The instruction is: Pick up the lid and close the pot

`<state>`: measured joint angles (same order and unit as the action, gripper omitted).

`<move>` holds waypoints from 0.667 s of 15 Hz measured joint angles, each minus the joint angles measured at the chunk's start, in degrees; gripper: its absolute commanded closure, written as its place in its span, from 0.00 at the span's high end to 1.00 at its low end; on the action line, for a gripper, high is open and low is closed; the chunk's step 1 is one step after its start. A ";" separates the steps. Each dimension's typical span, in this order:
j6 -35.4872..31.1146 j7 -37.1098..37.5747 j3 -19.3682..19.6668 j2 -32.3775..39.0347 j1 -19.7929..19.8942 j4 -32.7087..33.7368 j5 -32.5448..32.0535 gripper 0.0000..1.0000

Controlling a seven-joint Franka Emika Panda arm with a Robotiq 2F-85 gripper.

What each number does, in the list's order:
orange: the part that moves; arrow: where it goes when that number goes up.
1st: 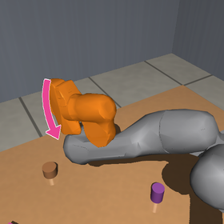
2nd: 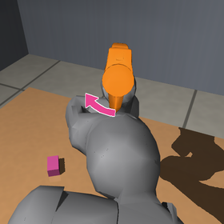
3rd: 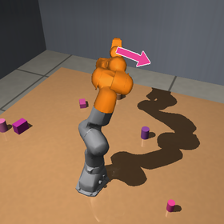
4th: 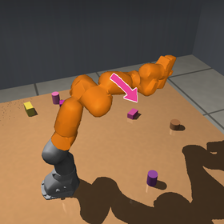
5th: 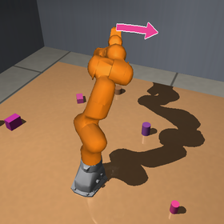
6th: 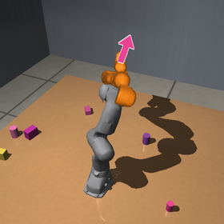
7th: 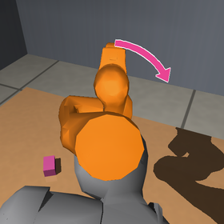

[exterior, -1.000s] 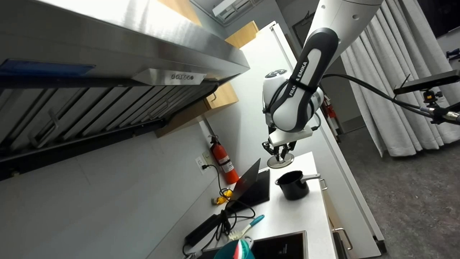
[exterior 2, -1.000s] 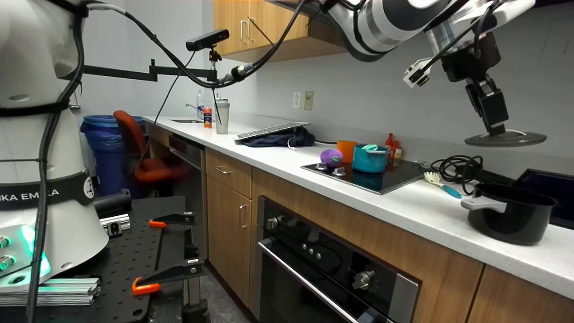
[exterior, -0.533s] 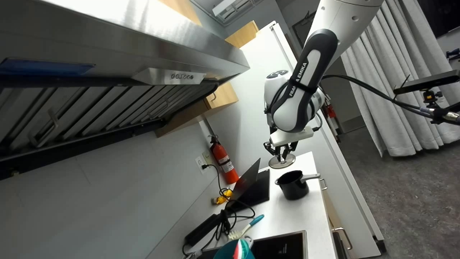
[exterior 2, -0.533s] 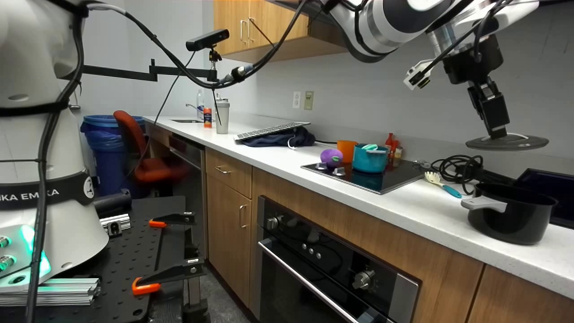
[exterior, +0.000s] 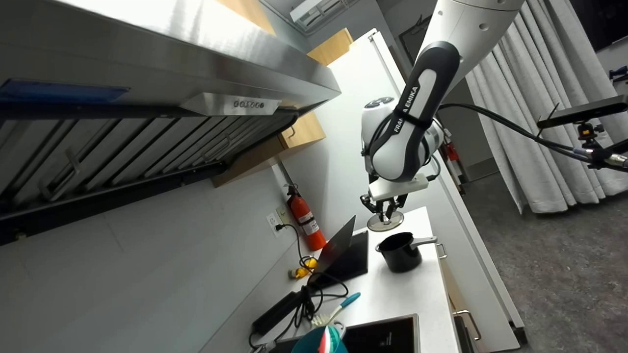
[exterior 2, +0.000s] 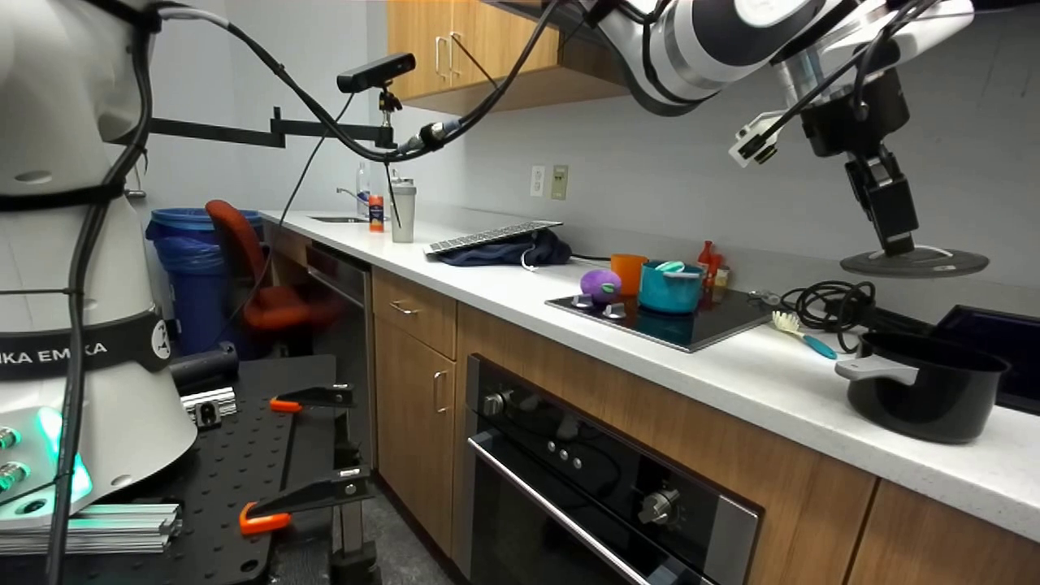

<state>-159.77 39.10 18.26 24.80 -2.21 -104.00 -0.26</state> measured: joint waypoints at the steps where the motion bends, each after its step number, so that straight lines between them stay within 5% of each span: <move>1: 0.00 0.00 -0.04 -0.03 0.00 0.00 0.05 0.20; 7: 0.00 0.00 -0.15 -0.09 0.00 0.00 0.26 0.20; 8: 0.00 0.00 -0.15 -0.09 0.00 0.00 0.28 0.05; 10: 0.01 -0.01 -0.15 -0.05 0.00 0.00 0.24 0.05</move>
<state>-159.76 39.09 18.11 24.74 -2.21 -104.00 -0.02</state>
